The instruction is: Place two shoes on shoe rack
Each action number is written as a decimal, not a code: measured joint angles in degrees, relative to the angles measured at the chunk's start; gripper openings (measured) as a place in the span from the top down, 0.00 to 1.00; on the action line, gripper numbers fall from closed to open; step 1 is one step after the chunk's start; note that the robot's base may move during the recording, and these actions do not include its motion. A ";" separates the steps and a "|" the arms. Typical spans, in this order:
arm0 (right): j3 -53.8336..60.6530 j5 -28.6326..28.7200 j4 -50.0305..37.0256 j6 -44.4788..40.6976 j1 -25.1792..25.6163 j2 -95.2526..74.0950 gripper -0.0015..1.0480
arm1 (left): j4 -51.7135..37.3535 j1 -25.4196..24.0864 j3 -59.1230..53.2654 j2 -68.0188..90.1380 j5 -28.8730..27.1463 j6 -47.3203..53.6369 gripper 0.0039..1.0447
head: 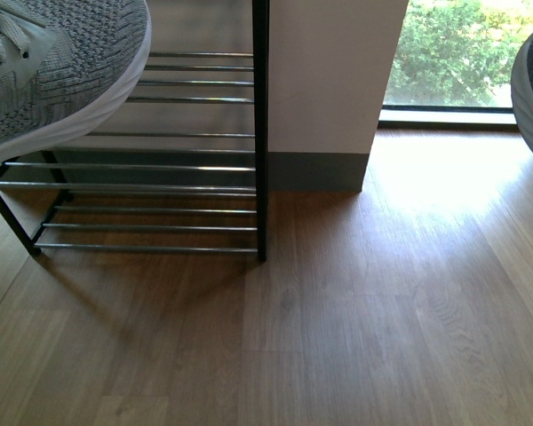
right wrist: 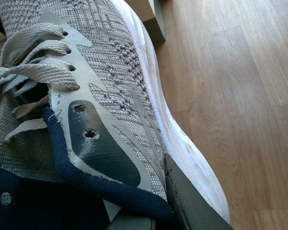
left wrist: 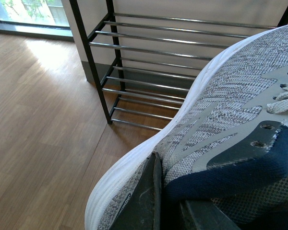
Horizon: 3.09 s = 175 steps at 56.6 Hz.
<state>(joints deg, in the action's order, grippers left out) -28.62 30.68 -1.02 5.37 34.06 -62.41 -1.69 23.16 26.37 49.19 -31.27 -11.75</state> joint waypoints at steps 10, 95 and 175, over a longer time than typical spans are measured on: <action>0.00 -0.74 0.00 0.00 0.13 0.00 0.99 | 0.00 0.15 -0.07 0.09 0.72 -0.02 0.99; 0.04 0.11 0.02 -0.02 -0.20 0.00 0.99 | 0.00 -0.04 -0.09 0.09 -0.07 0.09 0.99; -7.19 -3.96 -7.04 5.33 -12.13 -0.63 0.99 | 0.00 -0.02 -0.13 0.07 -0.07 0.09 0.99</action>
<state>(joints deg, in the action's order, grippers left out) -35.81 26.72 -8.05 10.70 21.93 -63.05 -1.69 23.14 26.24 49.25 -31.33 -11.66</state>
